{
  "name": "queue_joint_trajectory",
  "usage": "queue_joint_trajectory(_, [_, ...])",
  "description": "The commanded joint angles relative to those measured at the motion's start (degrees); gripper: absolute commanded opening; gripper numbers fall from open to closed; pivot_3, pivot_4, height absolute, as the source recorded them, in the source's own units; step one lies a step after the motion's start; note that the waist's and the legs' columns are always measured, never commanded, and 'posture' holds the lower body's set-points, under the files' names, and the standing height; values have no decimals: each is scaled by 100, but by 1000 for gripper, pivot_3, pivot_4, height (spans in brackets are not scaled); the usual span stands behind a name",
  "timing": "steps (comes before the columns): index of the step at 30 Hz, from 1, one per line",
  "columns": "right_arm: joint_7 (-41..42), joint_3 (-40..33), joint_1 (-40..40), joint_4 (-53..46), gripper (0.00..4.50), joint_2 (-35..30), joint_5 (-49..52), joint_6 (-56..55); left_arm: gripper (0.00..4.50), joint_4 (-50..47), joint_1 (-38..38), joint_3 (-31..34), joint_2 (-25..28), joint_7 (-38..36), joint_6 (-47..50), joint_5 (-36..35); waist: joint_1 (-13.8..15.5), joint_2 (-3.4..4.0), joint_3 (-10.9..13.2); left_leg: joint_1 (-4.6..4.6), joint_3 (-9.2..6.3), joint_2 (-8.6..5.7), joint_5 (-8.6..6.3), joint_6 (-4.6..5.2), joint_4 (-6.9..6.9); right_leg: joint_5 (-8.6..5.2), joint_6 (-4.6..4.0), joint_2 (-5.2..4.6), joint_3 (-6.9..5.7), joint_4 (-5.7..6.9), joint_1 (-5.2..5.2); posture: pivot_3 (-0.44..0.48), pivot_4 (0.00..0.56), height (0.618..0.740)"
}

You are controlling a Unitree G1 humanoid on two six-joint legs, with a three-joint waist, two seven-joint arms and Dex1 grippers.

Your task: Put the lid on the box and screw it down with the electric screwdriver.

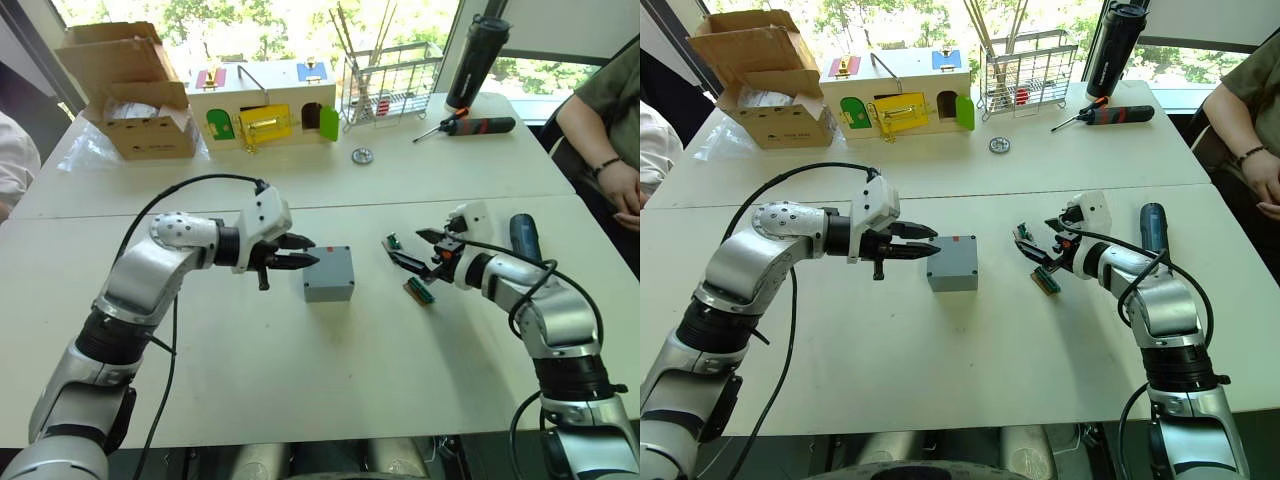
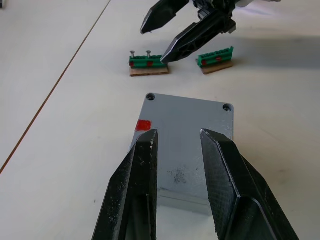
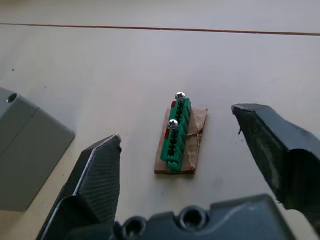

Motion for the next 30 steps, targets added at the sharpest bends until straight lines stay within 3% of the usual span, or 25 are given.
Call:
queue_joint_trajectory(1, [-49,-65,-125,-36,2789,66,-17,-151,1343,-72,-13,53,35,-13,-120,3,-2,0,0,0,0,0,0,0,0,0,0,0,0,0,0,0,150,740])
queue_joint_trajectory(15, [-116,68,-203,135,2789,244,-105,-309,1343,29,74,15,1,50,-222,49,-5,0,0,0,0,0,0,0,0,0,0,0,0,0,-1,0,150,740])
queue_joint_trajectory(18, [-116,73,-214,154,2003,256,-122,-325,1343,32,89,-5,-13,73,-234,59,-5,0,0,0,0,0,0,0,0,0,0,1,0,0,-1,0,150,740])
queue_joint_trajectory(22, [-124,96,-203,154,67,268,-143,-320,1343,32,96,-1,-22,87,-238,63,-5,0,0,0,0,0,0,0,0,0,0,1,0,0,-1,0,150,740])
queue_joint_trajectory(30, [-134,129,-149,94,67,263,-165,-315,1343,59,101,26,-34,96,-265,103,-6,0,0,0,0,0,0,0,0,0,0,1,0,0,-1,0,150,740])
